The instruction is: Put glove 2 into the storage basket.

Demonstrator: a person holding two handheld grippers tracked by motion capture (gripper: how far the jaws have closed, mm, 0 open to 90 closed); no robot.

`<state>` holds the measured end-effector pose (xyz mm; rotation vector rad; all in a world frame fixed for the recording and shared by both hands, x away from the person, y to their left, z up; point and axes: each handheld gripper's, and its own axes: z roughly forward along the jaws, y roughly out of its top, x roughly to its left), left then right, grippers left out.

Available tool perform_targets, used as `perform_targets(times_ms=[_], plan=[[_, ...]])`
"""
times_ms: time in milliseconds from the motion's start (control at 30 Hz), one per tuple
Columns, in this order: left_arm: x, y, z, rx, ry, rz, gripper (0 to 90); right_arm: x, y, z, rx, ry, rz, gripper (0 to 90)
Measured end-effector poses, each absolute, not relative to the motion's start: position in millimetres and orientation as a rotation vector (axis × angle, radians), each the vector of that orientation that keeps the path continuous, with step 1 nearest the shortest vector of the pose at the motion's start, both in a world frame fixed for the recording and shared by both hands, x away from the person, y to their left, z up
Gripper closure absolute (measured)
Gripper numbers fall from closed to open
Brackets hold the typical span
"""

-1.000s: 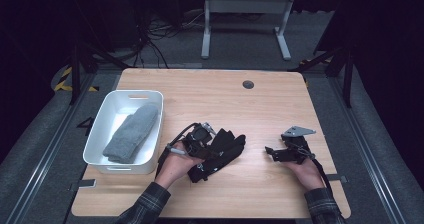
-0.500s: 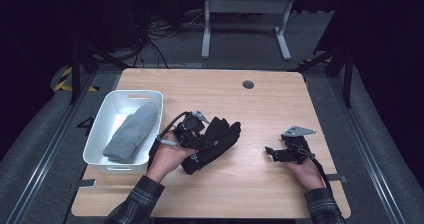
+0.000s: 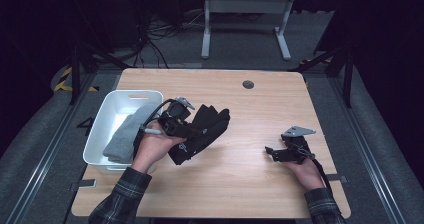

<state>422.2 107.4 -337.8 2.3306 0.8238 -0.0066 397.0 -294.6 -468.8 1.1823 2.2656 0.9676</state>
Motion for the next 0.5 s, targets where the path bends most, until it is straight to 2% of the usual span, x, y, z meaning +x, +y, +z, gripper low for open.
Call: perform_targets(times_ms=[500], plan=[[429,160,-307,2.246,0.926,0.066,72.2,397,-295,-469,1.183,2.265,0.968,15.0]])
